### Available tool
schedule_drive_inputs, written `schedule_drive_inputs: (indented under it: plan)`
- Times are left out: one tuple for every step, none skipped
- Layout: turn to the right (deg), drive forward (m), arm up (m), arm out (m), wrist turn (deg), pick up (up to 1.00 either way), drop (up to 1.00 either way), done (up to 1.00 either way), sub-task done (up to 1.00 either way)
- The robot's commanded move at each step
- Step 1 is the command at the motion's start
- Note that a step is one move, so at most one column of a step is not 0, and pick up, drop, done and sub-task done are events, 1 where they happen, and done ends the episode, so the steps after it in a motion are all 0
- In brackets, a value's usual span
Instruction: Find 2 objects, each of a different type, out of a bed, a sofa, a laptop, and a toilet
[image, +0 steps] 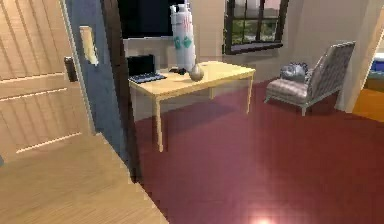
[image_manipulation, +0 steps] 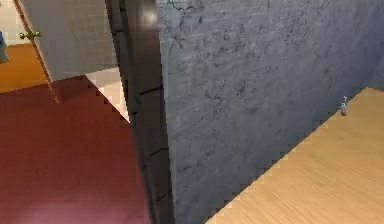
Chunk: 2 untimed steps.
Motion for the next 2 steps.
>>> schedule_drive_inputs:
  plan:
    - [0.0,1.0,0.0,0.0,0.0,0.0,0.0,0.0,0.0]
    - [3.0,0.0,0.0,0.0,0.0,0.0,0.0,0.0,0.0]
